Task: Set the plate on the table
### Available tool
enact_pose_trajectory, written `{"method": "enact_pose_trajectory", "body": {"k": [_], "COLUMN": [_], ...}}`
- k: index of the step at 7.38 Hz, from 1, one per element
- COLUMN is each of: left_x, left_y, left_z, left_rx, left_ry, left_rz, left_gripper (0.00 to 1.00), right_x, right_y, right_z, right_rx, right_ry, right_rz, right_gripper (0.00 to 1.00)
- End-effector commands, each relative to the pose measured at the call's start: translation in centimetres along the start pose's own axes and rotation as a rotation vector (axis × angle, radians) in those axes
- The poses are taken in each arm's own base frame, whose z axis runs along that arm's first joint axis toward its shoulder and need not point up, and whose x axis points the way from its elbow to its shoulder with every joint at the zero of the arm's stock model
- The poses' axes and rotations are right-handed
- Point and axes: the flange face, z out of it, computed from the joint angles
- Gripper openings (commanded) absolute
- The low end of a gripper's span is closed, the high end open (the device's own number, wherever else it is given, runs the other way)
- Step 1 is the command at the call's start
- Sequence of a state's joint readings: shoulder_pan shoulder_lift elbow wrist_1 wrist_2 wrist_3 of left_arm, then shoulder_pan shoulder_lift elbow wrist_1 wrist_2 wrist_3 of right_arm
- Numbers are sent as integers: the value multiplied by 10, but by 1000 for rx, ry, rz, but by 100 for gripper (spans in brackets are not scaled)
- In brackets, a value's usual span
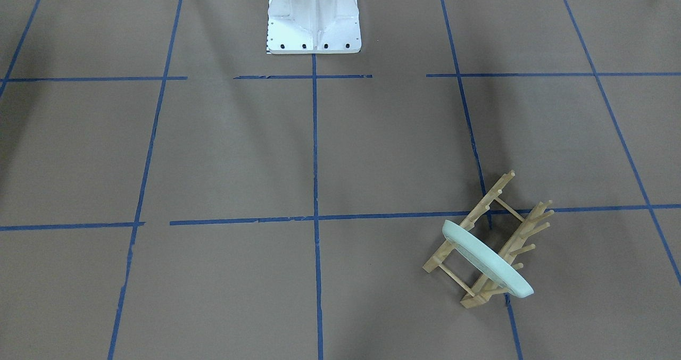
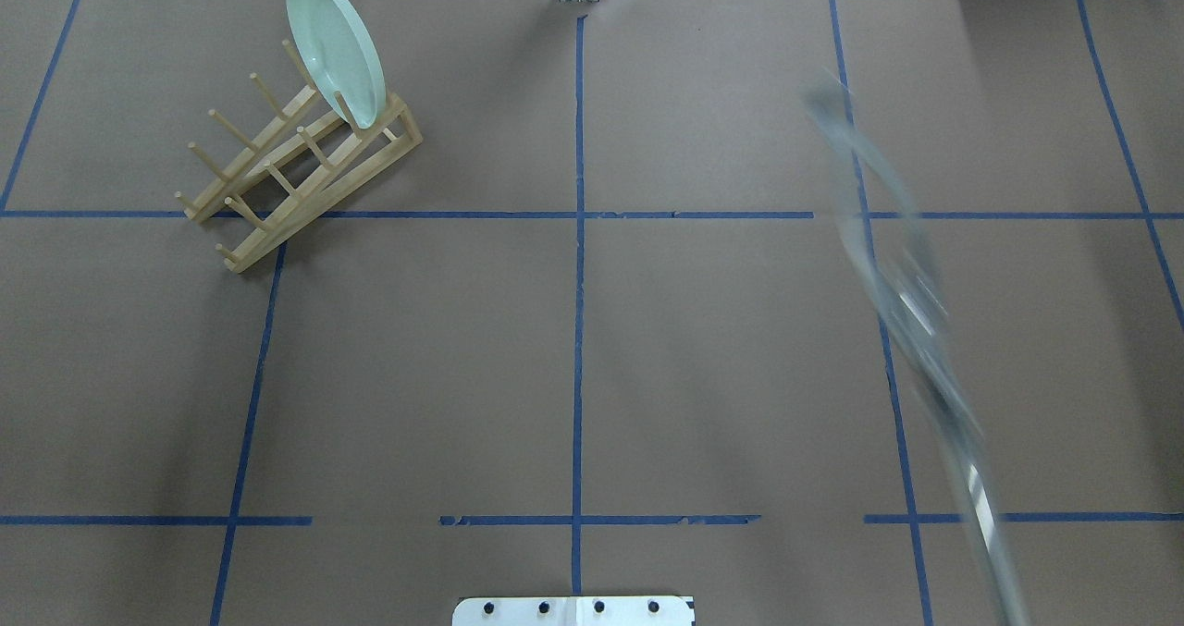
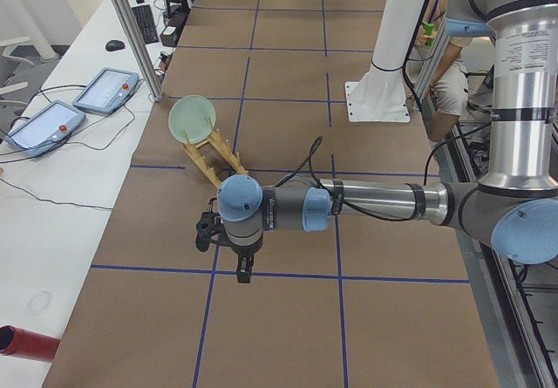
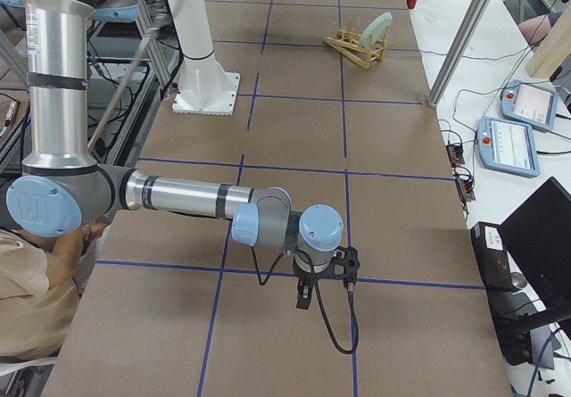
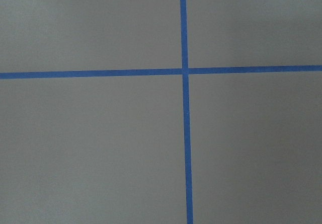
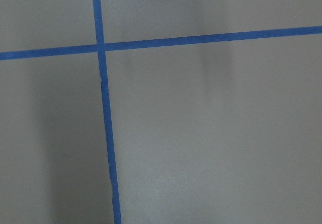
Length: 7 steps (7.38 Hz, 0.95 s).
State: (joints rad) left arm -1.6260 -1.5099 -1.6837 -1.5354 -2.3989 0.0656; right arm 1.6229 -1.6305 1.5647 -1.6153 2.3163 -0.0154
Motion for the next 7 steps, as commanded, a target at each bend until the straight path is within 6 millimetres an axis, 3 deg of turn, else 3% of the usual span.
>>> {"method": "enact_pose_trajectory", "body": {"k": [1,5,7], "left_x": [3,-4,-13], "left_y": [4,6,31], "left_z": [-4,3,13], "left_rx": [15,0,-3], "left_ry": [-1,3,57], "left_rz": [22,5,-19], "left_gripper": [100,100,100], "right_x": [0,0,0], "right_y": [-1,0,0], "right_z": [-1,0,0], "right_rx": [1,0,0], "right_ry": [0,0,0], "right_rz": [-1,0,0], "right_gripper": [100,100,100]}}
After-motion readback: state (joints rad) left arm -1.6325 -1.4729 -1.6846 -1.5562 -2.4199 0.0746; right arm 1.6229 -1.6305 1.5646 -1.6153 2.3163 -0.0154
